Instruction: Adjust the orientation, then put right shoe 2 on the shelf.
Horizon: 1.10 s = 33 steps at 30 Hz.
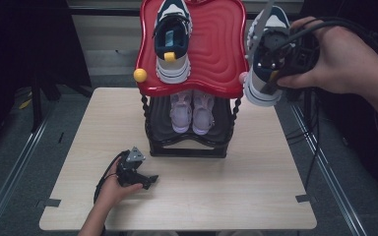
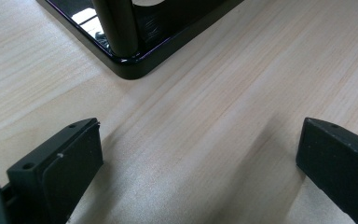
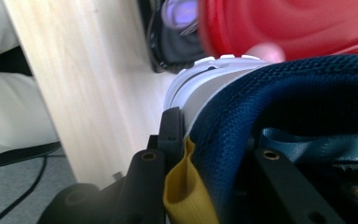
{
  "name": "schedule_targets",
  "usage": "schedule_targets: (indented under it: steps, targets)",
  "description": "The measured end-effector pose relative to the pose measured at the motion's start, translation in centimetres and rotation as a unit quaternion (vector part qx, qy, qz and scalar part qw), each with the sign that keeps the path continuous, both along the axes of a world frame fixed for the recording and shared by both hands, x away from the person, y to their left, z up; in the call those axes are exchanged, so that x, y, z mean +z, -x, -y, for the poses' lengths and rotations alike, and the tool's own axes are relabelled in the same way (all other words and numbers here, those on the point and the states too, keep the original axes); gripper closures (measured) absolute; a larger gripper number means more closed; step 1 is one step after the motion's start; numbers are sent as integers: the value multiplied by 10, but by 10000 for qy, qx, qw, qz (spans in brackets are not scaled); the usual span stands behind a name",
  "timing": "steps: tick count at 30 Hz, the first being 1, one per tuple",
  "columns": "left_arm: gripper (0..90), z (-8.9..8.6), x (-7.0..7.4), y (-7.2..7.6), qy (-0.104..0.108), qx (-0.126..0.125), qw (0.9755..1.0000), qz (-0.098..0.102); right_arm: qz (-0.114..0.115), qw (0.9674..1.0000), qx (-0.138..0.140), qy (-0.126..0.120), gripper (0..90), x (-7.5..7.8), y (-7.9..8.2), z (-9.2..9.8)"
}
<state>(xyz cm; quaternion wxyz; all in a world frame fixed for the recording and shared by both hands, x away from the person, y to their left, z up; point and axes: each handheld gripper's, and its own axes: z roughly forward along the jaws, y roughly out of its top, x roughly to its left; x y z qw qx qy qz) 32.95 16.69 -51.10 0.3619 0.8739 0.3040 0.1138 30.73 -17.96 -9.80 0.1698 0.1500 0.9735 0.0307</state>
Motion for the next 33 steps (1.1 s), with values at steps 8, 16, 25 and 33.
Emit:
schedule_targets:
  steps: [8,16,25,33]
  targets:
    - [0,0,0,0,1,0,10000,2,333,9994,105,-67,737,16,-18,-23]
    - [0,0,0,0,-14,-6,10000,16,531,9982,272,-52,737,14,-41,-48]
    - [0,-1,0,0,-52,-36,10000,20,499,9977,447,89,737,0,-59,-69]
    - [0,0,0,0,-39,-32,10000,7,471,9974,527,137,735,-10,-71,-81]
